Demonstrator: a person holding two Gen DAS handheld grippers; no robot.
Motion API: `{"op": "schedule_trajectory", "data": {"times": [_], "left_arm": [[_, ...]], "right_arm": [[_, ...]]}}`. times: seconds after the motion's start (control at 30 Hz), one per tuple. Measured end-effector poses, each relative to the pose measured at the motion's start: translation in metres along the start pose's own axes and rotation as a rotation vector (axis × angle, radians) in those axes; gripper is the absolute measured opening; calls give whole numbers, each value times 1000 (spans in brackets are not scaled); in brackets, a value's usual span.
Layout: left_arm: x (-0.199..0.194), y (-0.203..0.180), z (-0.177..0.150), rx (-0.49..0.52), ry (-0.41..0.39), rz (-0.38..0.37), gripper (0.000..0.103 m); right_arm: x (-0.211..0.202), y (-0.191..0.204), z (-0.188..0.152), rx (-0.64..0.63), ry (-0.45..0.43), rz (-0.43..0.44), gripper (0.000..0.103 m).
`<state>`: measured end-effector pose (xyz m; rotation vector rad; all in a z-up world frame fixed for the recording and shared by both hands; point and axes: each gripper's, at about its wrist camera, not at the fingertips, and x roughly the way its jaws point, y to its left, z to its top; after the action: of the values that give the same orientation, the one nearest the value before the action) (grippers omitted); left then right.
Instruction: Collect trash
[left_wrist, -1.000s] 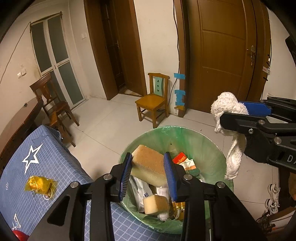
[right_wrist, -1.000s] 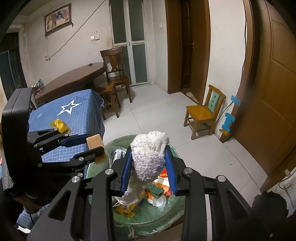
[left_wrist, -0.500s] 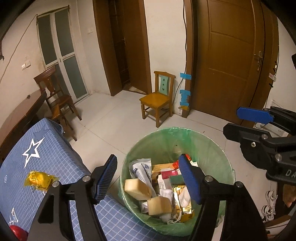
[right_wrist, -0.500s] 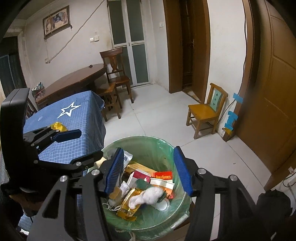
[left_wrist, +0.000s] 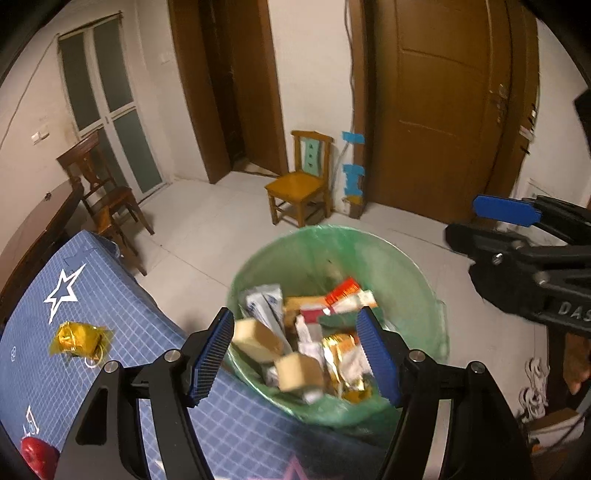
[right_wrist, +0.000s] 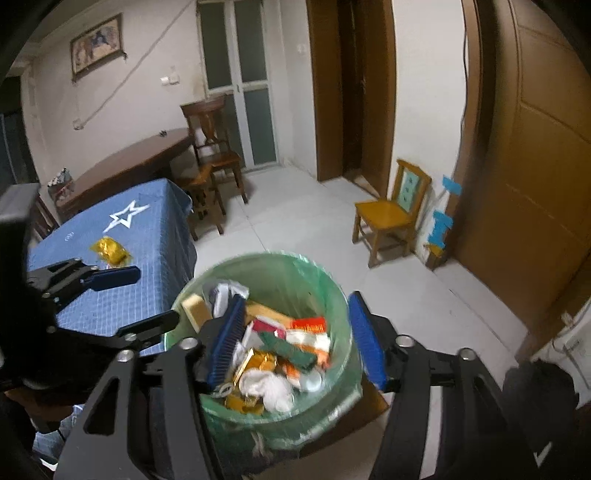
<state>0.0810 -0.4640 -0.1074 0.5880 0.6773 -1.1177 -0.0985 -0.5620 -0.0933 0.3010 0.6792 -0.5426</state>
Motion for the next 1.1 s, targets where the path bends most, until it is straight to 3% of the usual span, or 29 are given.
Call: {"op": "schedule_trajectory", "data": {"times": [0.13,0.2,0.7,0.8,0.97,1.1], "left_arm": [[-1,-9,-4,3,67,-22,74],[-2,-13,-6,10,86,-20,77],[14,-24,-15,10,209,-8,81],[16,-23,-17,1,202,2,81],[9,-22,-18,8,121,33,81],[3,-18,-16,-1,90,21,76]], "right_arm": [[1,-15,-10,75,70,-1,84],[2,-19,-14,102,113,-10,86],[0,-28,-29,74,160,-73,91],[0,-30,-30,80,158,-72,91],[3,-35,-34,103,162,-61,91],[5,-38,-36,115,168,-63,91]]}}
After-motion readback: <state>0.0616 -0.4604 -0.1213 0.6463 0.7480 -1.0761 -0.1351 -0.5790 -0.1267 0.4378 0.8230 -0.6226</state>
